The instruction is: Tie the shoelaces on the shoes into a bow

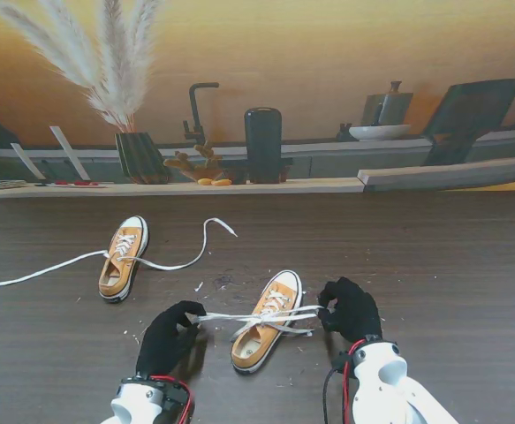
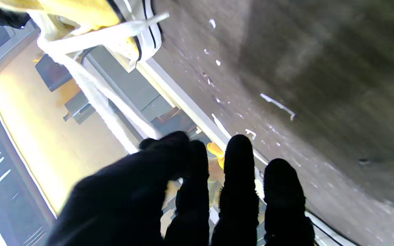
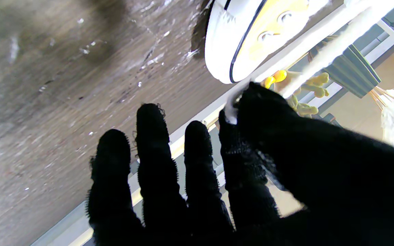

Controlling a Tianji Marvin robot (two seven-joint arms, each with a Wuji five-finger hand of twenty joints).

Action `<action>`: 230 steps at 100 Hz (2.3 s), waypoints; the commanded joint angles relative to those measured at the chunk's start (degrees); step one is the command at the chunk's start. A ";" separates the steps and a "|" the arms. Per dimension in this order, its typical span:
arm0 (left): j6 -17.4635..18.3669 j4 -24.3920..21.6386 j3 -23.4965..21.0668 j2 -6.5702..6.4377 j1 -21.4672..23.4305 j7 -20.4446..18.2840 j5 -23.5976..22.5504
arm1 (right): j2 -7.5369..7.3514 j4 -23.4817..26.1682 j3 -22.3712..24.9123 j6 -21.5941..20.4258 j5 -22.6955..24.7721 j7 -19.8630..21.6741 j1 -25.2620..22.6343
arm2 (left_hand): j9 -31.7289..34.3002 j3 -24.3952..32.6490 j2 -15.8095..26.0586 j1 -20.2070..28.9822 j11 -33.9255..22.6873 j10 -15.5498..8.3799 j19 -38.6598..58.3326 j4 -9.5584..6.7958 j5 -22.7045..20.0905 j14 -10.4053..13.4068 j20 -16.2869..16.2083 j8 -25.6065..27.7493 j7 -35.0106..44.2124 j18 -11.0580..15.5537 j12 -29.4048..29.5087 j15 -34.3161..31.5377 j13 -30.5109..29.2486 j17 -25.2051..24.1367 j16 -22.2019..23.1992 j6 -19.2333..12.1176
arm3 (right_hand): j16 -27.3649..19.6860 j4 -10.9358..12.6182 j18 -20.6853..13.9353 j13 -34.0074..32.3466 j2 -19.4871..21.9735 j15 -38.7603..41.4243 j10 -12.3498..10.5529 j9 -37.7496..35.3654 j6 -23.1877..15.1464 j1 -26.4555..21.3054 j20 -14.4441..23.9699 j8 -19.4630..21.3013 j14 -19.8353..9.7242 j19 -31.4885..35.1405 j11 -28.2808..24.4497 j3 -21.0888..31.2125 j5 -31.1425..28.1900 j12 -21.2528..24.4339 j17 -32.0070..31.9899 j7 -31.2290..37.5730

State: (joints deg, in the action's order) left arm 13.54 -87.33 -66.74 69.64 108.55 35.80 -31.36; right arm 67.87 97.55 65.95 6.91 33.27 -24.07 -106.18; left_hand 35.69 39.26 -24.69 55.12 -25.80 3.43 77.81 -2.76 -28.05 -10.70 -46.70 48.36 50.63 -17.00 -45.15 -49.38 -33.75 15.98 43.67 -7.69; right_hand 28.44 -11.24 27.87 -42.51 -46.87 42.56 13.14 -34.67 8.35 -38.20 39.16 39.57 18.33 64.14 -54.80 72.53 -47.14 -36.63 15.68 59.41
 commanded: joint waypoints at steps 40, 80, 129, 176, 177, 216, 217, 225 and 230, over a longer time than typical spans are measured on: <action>0.22 -8.58 -3.91 -1.61 7.69 2.12 -10.79 | -2.33 5.29 0.51 -7.03 9.61 3.14 -4.13 | -16.40 -12.09 1.41 -11.50 6.16 0.51 -9.37 -4.02 12.50 3.39 1.71 -27.76 -30.40 5.07 13.53 8.28 11.67 -9.73 -4.01 7.65 | -4.72 3.49 -2.31 9.47 6.40 -13.14 -1.21 11.79 2.45 10.48 -2.31 -14.27 -0.98 -8.70 11.39 -13.69 18.09 11.80 -7.83 -35.91; -11.29 -18.72 -6.60 -4.56 13.64 -7.02 -20.72 | -4.97 4.38 -11.68 0.18 25.35 4.75 3.17 | -17.28 -23.92 6.08 -8.28 12.65 1.17 -21.55 -5.02 8.07 2.35 3.71 -26.51 -33.08 5.06 18.03 21.42 14.42 -12.71 -8.34 6.94 | -7.05 3.94 -2.50 11.66 9.81 -20.22 -1.46 14.12 1.28 14.09 -4.10 -16.52 -0.98 -15.54 13.45 -19.63 20.59 13.30 -9.89 -36.61; -17.71 -12.59 -6.39 -4.27 11.65 -1.52 -23.45 | -5.61 -5.52 -31.45 20.15 37.07 3.47 17.76 | -15.86 -40.84 22.50 -26.02 14.40 2.12 -23.62 3.22 7.94 1.29 3.10 -26.47 -36.27 3.48 18.42 23.10 13.70 -11.86 -7.99 7.13 | -7.94 4.96 -1.31 11.30 8.97 -22.02 -1.29 18.77 1.39 14.26 -4.22 -16.84 0.40 -15.21 12.71 -19.79 24.09 13.05 -8.05 -36.76; -12.26 -7.52 -4.92 -3.88 7.83 1.34 -21.43 | -4.86 -13.02 -37.25 29.06 39.69 2.20 25.57 | -11.69 -40.31 28.93 -32.57 15.20 2.60 -23.84 2.40 4.62 0.07 4.00 -25.30 -35.73 1.04 18.22 23.02 11.70 -10.37 -7.74 5.42 | -3.19 7.82 3.13 -15.55 8.29 -6.57 -1.72 -6.24 -8.10 7.32 -2.95 -14.61 0.01 4.43 8.56 -1.99 17.05 12.21 17.36 -24.10; -12.29 -7.53 -4.93 -3.87 7.85 1.36 -21.40 | -4.87 -13.00 -37.17 29.02 39.67 2.23 25.57 | -11.66 -40.32 28.98 -32.55 15.19 2.64 -23.83 2.39 4.55 0.07 4.00 -25.27 -35.70 1.04 18.21 23.02 11.69 -10.36 -7.74 5.45 | -2.97 7.83 3.16 -16.81 8.54 -5.87 -1.83 -7.35 -8.31 6.99 -2.85 -14.56 -0.24 5.25 8.41 -1.90 16.51 12.11 18.65 -23.84; -12.34 -7.77 -5.47 -3.37 8.55 2.64 -20.15 | -5.93 -14.90 -33.94 21.64 41.88 0.91 29.73 | -10.52 -40.34 28.40 -30.36 14.39 3.29 -23.22 1.90 2.46 -0.40 4.14 -24.46 -34.34 0.60 17.62 22.09 10.96 -9.98 -7.36 6.21 | 8.15 -0.12 0.72 -32.54 5.01 33.14 -7.74 -36.63 -16.98 -4.80 -2.44 -13.51 -9.94 30.92 -3.58 -1.82 -7.54 -2.43 46.69 0.48; -12.36 -7.78 -5.48 -3.37 8.56 2.66 -20.14 | -5.90 -15.14 -33.90 21.48 41.87 0.48 29.96 | -10.49 -40.34 28.41 -30.33 14.36 3.24 -23.19 1.89 2.42 -0.38 4.14 -24.45 -34.31 0.59 17.61 22.06 10.92 -9.96 -7.35 6.18 | 7.97 -0.22 0.74 -32.56 5.20 32.98 -7.73 -36.50 -17.03 -4.91 -2.43 -13.14 -9.90 30.91 -3.57 -2.04 -7.58 -2.63 46.65 0.25; -12.55 -7.81 -5.52 -3.31 8.61 2.90 -20.08 | -5.64 -17.44 -33.55 20.37 41.76 -3.49 31.95 | -10.30 -40.32 28.37 -30.04 14.18 3.30 -23.04 1.84 2.22 -0.53 4.17 -24.35 -34.11 0.55 17.53 21.85 10.78 -9.90 -7.30 6.27 | 7.11 -0.70 0.42 -32.46 6.54 31.86 -8.01 -35.62 -17.71 -5.02 -2.50 -12.03 -9.77 30.40 -3.08 -3.18 -7.40 -3.16 45.65 -0.87; -12.65 -7.86 -5.53 -3.28 8.65 2.96 -20.03 | -5.39 -18.97 -33.29 19.70 41.41 -5.82 33.18 | -10.21 -40.31 28.26 -29.86 14.09 3.36 -22.98 1.82 2.10 -0.52 4.20 -24.30 -34.02 0.56 17.50 21.77 10.78 -9.91 -7.29 6.25 | 6.36 -1.11 0.06 -32.48 7.73 30.50 -8.15 -34.89 -18.13 -5.22 -2.49 -11.59 -9.55 29.83 -2.73 -4.35 -6.87 -3.32 44.55 -1.50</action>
State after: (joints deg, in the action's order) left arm 1.24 -94.45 -72.17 66.18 116.92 39.16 -51.19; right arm 62.70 79.15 31.17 27.03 74.77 -30.70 -75.39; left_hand 25.11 -0.70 3.21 24.47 -11.54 5.82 54.43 -0.63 -24.31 -10.90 -43.17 23.15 16.22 -15.73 -27.86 -27.13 -22.30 5.91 36.75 -0.55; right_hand 35.74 -12.97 28.30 -73.41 -44.48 73.91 5.64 -69.39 -6.55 -37.74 35.97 23.40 8.93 92.49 -56.72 66.51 -50.21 -39.04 60.59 51.51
